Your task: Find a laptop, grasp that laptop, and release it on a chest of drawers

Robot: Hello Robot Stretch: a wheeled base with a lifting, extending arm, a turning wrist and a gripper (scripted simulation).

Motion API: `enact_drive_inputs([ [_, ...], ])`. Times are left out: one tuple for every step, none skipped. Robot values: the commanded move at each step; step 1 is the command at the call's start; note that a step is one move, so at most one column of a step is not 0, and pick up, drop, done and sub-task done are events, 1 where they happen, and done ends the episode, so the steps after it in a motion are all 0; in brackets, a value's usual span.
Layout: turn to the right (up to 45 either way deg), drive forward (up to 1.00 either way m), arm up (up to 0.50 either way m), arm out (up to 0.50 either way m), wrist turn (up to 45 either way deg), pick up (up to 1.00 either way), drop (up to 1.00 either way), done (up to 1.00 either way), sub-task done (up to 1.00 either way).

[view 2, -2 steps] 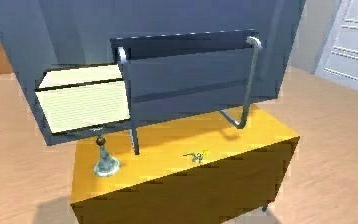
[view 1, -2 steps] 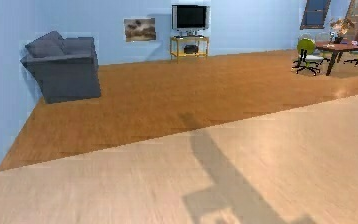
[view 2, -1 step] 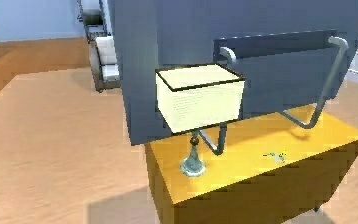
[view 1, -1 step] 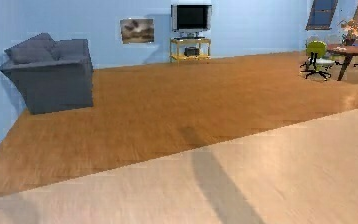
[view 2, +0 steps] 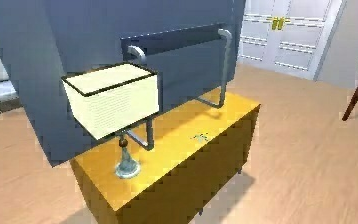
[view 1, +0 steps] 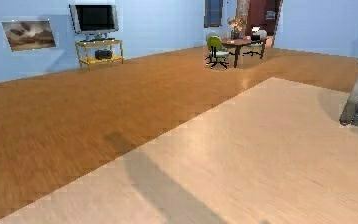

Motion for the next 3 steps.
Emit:
enact_drive_inputs([
  [0.0,0.40,0.00,0.00,0.0,0.00,0.00,0.00,0.00],
  [27.0,0.00,0.00,0.00,0.0,0.00,0.00,0.00,0.00],
  [0.0,1.00,0.00,0.00,0.0,0.00,0.00,0.00,0.00],
])
